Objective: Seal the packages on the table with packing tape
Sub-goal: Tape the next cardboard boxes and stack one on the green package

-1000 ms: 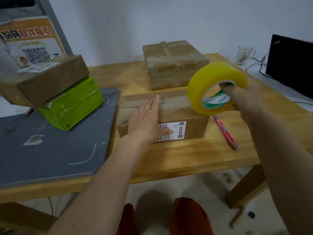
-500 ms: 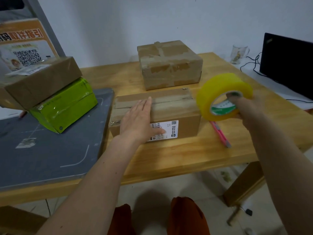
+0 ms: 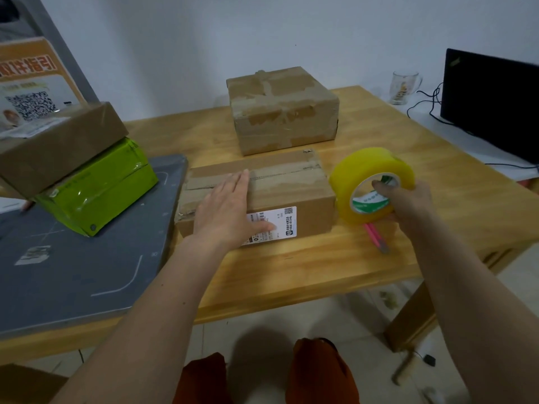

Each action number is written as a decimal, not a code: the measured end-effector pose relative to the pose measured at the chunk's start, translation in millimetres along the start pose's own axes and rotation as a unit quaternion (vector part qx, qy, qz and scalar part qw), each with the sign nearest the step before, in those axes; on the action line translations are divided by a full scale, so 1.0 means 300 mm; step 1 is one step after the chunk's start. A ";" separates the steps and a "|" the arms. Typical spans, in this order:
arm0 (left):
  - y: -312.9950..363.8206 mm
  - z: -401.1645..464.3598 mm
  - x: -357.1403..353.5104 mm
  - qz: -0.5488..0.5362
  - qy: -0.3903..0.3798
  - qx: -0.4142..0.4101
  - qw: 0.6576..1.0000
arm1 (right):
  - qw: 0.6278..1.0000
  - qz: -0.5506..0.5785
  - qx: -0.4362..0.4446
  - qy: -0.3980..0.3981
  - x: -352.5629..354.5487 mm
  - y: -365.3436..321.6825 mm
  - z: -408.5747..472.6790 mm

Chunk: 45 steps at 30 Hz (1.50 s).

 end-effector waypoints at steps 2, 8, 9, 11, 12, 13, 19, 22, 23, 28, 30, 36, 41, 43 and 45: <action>0.001 0.012 0.009 0.018 -0.014 -0.018 1.000 | 1.000 -0.009 -0.002 0.006 -0.007 0.009 -0.003; 0.096 0.137 0.038 0.115 -0.130 -0.040 0.984 | 1.000 -0.027 -0.009 0.006 -0.004 0.002 0.006; 0.125 0.155 0.031 0.118 -0.152 -0.056 0.980 | 1.000 -0.028 -0.009 0.005 -0.004 0.004 0.006; 0.170 0.186 0.013 0.117 -0.193 -0.072 0.972 | 0.999 -0.032 -0.006 0.003 -0.005 0.007 0.008; 0.186 0.202 0.004 0.118 -0.206 -0.072 0.969 | 0.999 -0.036 -0.002 0.003 -0.005 0.009 0.008; 0.200 0.219 -0.002 0.121 -0.213 -0.074 0.967 | 0.999 -0.041 0.002 0.002 -0.007 0.009 0.010; 0.251 0.263 -0.014 0.131 -0.225 -0.102 0.960 | 0.996 -0.081 0.034 -0.007 -0.005 -0.010 0.027; 0.244 0.255 -0.014 0.121 -0.211 -0.110 0.964 | 0.995 -0.098 0.028 -0.001 -0.003 -0.013 0.039; 0.235 0.251 -0.006 0.116 -0.219 -0.117 0.962 | 0.995 -0.096 0.014 0.000 -0.004 -0.005 0.036; 0.100 0.255 0.047 0.065 -0.250 -0.106 0.960 | 0.997 -0.072 -0.036 -0.021 -0.020 0.037 -0.002; 0.007 0.249 0.039 0.040 -0.195 -0.039 0.979 | 0.996 -0.080 -0.021 -0.038 -0.046 0.025 -0.002; -0.152 0.225 0.031 0.064 -0.103 0.185 0.975 | 0.997 -0.068 -0.032 -0.020 -0.126 0.024 -0.003; -0.245 0.227 0.038 0.017 -0.085 0.224 0.971 | 0.997 0.022 -0.076 0.021 -0.162 0.049 -0.058; -0.274 0.228 0.037 0.001 -0.078 0.237 0.968 | 0.994 0.067 -0.080 0.039 -0.173 0.044 -0.068; -0.298 0.231 0.037 -0.017 -0.075 0.234 0.969 | 0.985 0.131 -0.091 0.060 -0.186 0.032 -0.073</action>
Point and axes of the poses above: each hand's wrist, its own z-axis towards the middle knuckle, its own x-axis out of the back of the hand, y = z × x, the point moved 4 cm from there along z, towards the middle knuckle, and after that the axes turned 15 degrees about x, right-handed, at the moved point
